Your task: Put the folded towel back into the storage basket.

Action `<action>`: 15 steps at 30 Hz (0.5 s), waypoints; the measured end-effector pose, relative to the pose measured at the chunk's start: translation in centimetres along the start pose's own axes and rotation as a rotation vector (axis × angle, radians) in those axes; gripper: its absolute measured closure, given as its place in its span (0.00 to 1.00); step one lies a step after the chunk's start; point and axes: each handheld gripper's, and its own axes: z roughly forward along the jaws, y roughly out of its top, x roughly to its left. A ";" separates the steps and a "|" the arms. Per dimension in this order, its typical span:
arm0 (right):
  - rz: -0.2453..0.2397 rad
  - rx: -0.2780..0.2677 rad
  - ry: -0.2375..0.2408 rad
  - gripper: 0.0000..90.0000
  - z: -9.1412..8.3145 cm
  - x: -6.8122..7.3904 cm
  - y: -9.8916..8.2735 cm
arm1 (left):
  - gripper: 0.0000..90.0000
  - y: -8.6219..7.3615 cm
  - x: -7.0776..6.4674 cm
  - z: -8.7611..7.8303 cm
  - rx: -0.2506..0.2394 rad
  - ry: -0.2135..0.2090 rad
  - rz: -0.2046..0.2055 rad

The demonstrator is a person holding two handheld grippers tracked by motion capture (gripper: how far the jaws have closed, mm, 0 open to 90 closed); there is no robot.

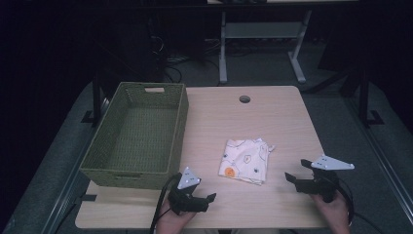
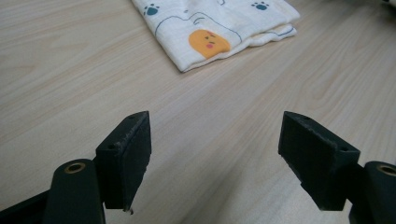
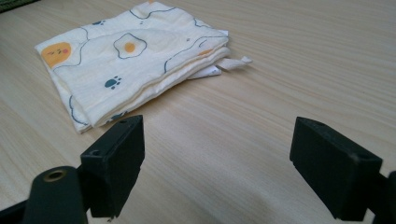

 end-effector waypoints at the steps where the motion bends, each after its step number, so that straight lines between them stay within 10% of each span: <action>1: 0.001 0.002 0.000 0.19 0.0 0.0 0.0 | 0.28 0.0 0.0 0.1 -0.003 -0.004 -0.016; 15: 0.021 -0.020 -0.003 0.19 -0.4 0.1 0.0 | 0.25 1.8 -0.5 0.7 -0.019 -0.064 -0.051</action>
